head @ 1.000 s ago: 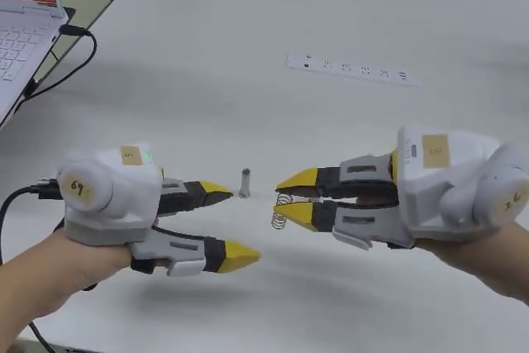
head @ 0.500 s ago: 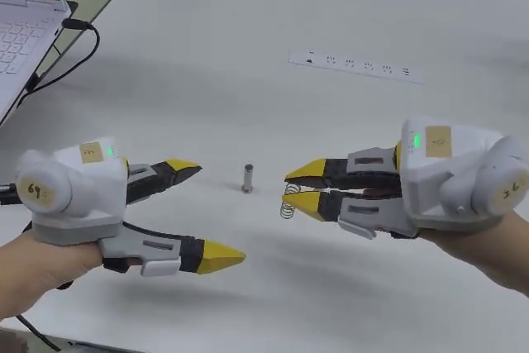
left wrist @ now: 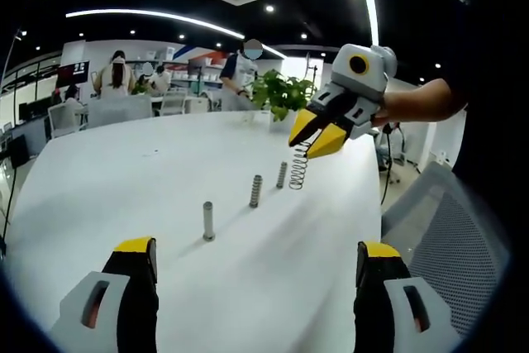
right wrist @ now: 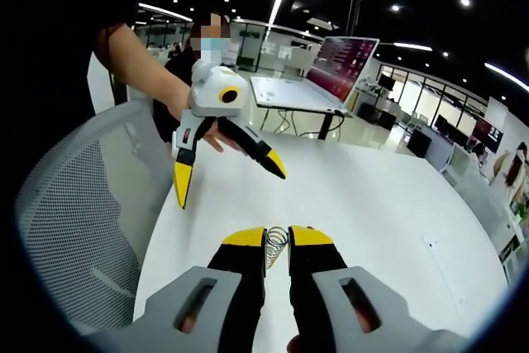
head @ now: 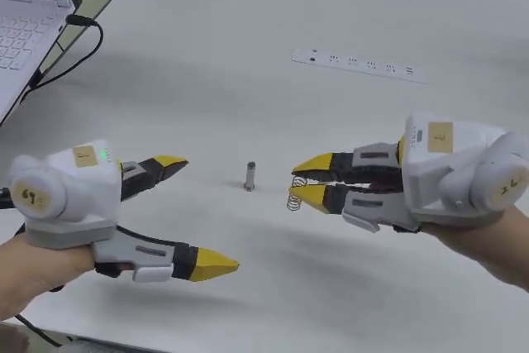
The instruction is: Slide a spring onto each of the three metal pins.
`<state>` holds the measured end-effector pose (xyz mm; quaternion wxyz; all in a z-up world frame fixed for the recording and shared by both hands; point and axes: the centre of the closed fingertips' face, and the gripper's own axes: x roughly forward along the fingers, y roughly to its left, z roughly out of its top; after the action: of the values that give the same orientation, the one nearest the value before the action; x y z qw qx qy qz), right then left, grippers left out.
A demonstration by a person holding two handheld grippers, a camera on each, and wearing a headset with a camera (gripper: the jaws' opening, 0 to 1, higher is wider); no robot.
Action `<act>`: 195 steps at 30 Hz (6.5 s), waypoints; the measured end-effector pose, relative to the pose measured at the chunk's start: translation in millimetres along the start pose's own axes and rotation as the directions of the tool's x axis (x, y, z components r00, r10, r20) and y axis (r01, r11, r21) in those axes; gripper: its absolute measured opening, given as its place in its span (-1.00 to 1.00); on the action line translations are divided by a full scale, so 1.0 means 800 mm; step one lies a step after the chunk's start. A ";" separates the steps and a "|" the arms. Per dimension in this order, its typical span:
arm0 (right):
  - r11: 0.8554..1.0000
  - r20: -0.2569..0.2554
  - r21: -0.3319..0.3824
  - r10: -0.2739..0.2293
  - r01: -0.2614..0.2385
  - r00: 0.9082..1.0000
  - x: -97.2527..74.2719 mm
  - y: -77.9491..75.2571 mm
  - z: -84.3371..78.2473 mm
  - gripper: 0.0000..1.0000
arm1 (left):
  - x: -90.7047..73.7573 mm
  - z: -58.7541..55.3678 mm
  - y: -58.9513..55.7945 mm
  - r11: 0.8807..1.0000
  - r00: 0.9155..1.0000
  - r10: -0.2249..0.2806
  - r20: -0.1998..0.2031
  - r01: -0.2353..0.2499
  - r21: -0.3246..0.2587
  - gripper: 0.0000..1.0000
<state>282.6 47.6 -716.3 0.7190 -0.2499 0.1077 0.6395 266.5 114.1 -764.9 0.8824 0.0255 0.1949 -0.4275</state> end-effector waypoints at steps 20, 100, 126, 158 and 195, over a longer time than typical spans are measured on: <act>1.000 0.010 -0.004 -0.017 0.017 1.000 0.035 -0.042 0.020 -0.85 | -0.008 -0.007 0.007 1.000 1.000 0.022 -0.010 -0.022 -0.013 0.96; 0.995 -0.074 0.098 -0.009 0.017 0.997 0.117 -0.075 -0.025 -0.85 | -0.027 -0.012 0.015 0.997 0.998 0.063 -0.004 -0.063 -0.054 0.96; 0.999 -0.146 0.044 0.035 -0.029 0.989 0.141 -0.057 -0.052 -0.85 | -0.029 -0.017 0.017 0.996 0.997 0.072 -0.008 -0.072 -0.058 0.93; 0.999 -0.155 0.000 0.032 -0.033 0.987 0.139 -0.055 -0.054 -0.85 | -0.025 -0.017 0.018 0.996 0.998 0.064 -0.006 -0.064 -0.061 0.91; 0.997 -0.156 0.061 0.047 -0.037 0.987 0.146 -0.048 -0.068 -0.83 | -0.022 -0.020 0.018 0.996 0.998 0.060 -0.009 -0.061 -0.067 0.89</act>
<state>347.8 119.9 -809.5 0.7015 -0.2764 0.1877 0.6295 262.6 139.5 -775.2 0.8947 0.0029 0.2113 -0.3936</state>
